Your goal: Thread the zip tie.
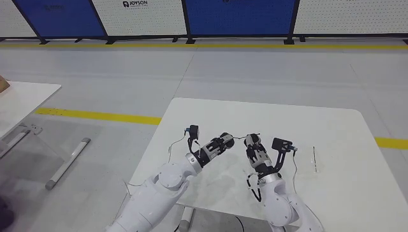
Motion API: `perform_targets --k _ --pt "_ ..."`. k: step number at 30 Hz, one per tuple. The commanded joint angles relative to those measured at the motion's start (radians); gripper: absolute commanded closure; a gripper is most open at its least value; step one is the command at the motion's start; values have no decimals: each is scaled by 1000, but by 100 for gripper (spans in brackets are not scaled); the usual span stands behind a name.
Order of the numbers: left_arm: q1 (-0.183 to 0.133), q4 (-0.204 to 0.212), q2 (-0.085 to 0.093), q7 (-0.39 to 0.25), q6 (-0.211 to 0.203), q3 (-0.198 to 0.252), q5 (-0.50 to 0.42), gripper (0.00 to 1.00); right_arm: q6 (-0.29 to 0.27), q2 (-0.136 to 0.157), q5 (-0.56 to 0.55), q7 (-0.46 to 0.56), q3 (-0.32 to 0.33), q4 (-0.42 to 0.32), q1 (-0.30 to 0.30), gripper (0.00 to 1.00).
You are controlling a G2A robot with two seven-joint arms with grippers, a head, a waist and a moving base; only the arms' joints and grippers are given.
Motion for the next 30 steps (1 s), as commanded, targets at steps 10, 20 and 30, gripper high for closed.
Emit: perform_targets --k 10,20,30 --pt "2 -4 -7 111 0 30 136 62 9 -4 -9 -9 -3 2 3 100" --pt "-3 2 -11 121 6 41 148 82 9 -7 -12 -19 -5 1 1 100" --pt "0 -2 -11 117 4 39 150 98 7 -9 -29 -16 -10 -1 -4 100"
